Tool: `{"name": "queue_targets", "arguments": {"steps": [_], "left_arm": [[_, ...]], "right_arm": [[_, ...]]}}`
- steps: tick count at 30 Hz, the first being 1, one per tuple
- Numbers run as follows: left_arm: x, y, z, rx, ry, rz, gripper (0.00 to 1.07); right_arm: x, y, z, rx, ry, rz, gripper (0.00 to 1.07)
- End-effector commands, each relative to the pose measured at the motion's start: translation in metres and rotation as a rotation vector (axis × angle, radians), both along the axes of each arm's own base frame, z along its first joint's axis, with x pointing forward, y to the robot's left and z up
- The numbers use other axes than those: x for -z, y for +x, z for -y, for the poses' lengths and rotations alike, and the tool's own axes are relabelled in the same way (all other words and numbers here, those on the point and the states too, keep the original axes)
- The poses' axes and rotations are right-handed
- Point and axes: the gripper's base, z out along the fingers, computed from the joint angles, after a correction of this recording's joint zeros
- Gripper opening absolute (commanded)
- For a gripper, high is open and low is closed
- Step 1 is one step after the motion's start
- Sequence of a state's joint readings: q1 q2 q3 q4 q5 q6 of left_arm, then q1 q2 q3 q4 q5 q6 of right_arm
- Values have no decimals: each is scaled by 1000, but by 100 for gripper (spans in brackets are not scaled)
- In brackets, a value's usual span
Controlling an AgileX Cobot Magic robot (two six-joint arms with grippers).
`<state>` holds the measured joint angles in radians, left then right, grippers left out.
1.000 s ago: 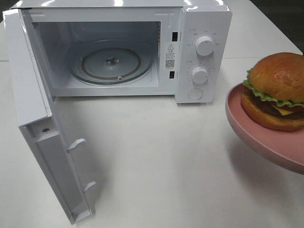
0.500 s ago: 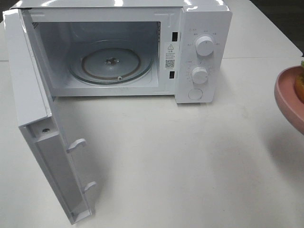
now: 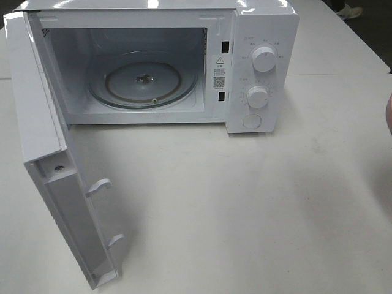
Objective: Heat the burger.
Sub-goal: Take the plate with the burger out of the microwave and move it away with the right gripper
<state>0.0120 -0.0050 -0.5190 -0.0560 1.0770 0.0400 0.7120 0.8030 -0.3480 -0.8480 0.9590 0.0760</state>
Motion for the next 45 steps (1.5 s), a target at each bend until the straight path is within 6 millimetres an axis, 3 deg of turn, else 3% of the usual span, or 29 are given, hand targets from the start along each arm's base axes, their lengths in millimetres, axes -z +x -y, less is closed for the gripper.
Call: {"name": "queue_targets", "arguments": {"steps": [1, 18, 23, 26, 28, 31, 33, 45], "left_arm": [[0, -2, 1, 3, -5, 21, 100], [0, -2, 1, 3, -5, 21, 100], [0, -2, 1, 3, -5, 21, 100], [0, -2, 1, 3, -5, 21, 100], [0, -2, 1, 3, -5, 21, 100], [0, -2, 1, 3, -5, 21, 100], [0, -2, 1, 3, -5, 21, 100], [0, -2, 1, 3, -5, 21, 100]], "right_arm": [[-5, 9, -1, 54, -12, 91, 0], [13, 47, -29, 443, 60, 137, 0], [34, 68, -47, 565, 2, 127, 0], [37, 70, -48, 577, -8, 119, 0], [58, 75, -55, 609, -35, 77, 0], [63, 76, -56, 616, -36, 65, 0], [84, 79, -62, 626, -27, 19, 0], [126, 89, -52, 729, -39, -21, 3]]}}
